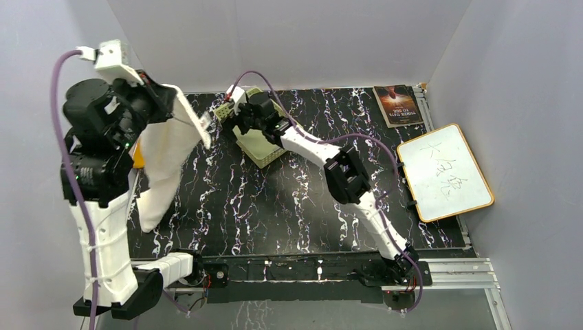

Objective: Roll the towels
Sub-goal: Move the bin to the center of the board.

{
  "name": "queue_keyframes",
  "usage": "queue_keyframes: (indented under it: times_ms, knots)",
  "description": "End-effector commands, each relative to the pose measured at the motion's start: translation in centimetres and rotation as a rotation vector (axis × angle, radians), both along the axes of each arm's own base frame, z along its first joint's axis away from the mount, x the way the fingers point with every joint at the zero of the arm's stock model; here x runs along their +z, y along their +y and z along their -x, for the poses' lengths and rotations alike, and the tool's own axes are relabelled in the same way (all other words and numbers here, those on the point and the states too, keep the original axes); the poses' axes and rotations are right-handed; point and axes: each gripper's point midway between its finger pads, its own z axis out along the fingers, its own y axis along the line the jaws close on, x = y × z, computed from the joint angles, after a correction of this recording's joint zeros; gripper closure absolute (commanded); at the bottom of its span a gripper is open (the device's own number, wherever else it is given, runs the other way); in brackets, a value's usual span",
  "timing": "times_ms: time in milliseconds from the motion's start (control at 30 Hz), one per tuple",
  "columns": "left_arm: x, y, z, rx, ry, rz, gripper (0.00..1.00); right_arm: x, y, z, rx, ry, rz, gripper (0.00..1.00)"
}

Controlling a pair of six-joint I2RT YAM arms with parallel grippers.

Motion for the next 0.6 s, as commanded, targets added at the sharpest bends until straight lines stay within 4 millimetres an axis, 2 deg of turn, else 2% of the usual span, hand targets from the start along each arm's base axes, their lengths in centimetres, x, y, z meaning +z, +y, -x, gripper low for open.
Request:
queue_keyframes:
  times_ms: [0,33,100,167,200,267,333,400,467,533,567]
  knots:
    - [0.4,-5.8,0.0,-0.335,-0.071,0.043,1.00,18.8,-6.5,0.9,-0.056,-0.238,-0.232,0.02]
    - [0.1,-7.0,0.2,-0.415,-0.071,0.051,1.00,18.4,-8.5,1.3,-0.086,-0.212,-0.234,0.02]
    - [0.0,-10.6,1.5,-0.659,-0.075,0.100,1.00,20.3,-13.3,1.4,-0.207,-0.207,-0.277,0.02]
    - [0.7,-13.3,3.4,-0.895,-0.121,0.154,1.00,20.8,-18.1,2.1,-0.320,-0.193,-0.289,0.02]
    - [1.0,-14.1,4.5,-0.985,-0.148,0.179,1.00,20.3,-20.5,2.4,-0.395,-0.178,-0.284,0.02]
    - [1.5,-14.9,6.7,-1.123,-0.226,0.185,1.00,20.8,-24.7,4.4,-0.499,-0.177,-0.279,0.02]
    - [1.6,-15.5,8.4,-1.254,-0.253,0.186,1.00,19.7,-27.9,6.6,-0.585,-0.152,-0.246,0.02]
    - [1.2,-16.3,9.3,-1.352,-0.243,0.216,1.00,18.7,-30.8,8.7,-0.669,-0.130,-0.228,0.02]
    - [-0.1,-17.8,9.6,-1.444,-0.198,0.250,1.00,18.0,-33.6,10.5,-0.762,-0.115,-0.217,0.02]
    - [-2.9,-20.7,9.5,-1.545,-0.104,0.278,1.00,17.5,-36.1,11.8,-0.837,-0.099,-0.196,0.02]
    - [-5.0,-22.4,9.0,-1.577,-0.030,0.287,1.00,17.5,-37.0,12.2,-0.860,-0.096,-0.192,0.02]
